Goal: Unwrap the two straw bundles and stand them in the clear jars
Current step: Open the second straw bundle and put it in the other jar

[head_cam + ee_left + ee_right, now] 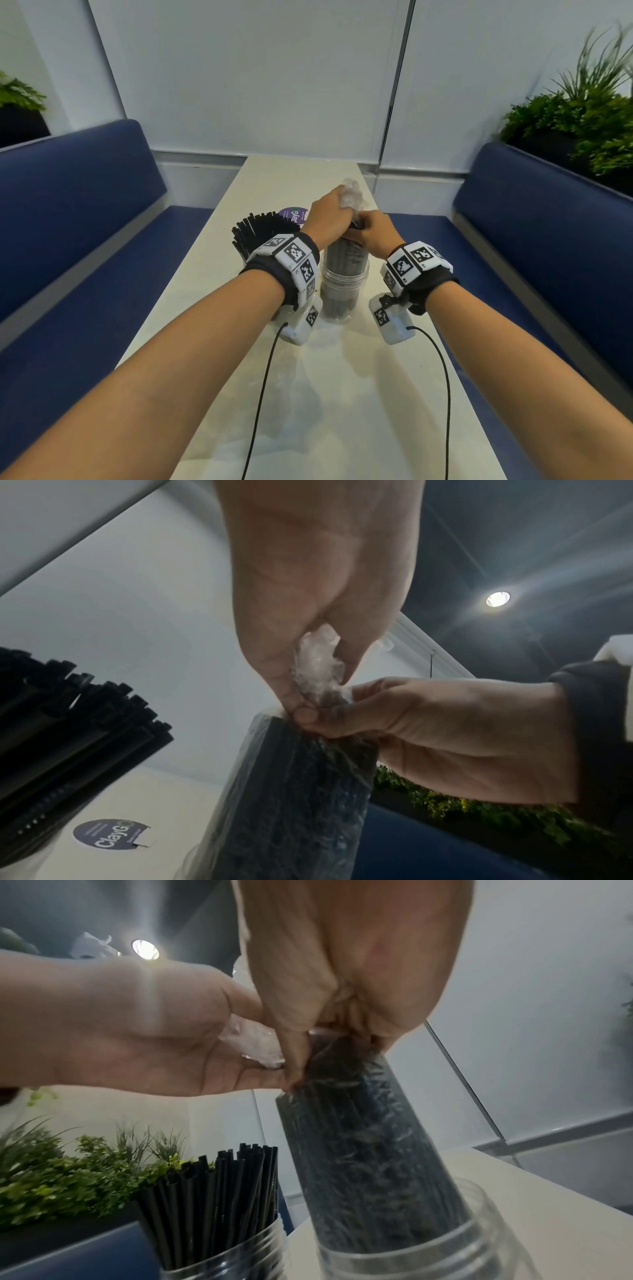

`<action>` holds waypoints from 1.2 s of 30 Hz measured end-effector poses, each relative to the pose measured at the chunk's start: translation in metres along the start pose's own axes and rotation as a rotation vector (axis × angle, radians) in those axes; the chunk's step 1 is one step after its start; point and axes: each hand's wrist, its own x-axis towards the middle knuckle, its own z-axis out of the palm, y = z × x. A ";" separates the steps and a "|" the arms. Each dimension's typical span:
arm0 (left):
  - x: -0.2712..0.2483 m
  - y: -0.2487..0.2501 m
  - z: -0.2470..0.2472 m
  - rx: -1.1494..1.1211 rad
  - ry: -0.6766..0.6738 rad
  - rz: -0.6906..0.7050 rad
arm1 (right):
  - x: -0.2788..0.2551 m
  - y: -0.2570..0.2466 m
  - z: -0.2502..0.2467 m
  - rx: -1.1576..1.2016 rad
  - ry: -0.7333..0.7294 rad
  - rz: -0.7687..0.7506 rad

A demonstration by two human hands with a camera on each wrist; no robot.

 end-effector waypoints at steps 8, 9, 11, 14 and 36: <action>0.008 0.010 -0.012 0.097 0.006 -0.075 | -0.004 -0.011 -0.004 0.042 0.060 -0.069; 0.009 0.010 -0.015 0.096 -0.002 -0.092 | -0.005 -0.009 -0.003 0.078 0.039 -0.079; 0.010 0.009 -0.019 0.066 -0.020 -0.105 | -0.009 -0.006 -0.003 0.141 -0.040 -0.108; 0.007 0.007 -0.020 0.094 -0.038 -0.081 | -0.011 0.000 -0.002 0.097 -0.036 -0.059; 0.005 0.002 -0.013 -0.014 -0.033 -0.055 | -0.012 -0.008 0.000 -0.277 0.051 -0.019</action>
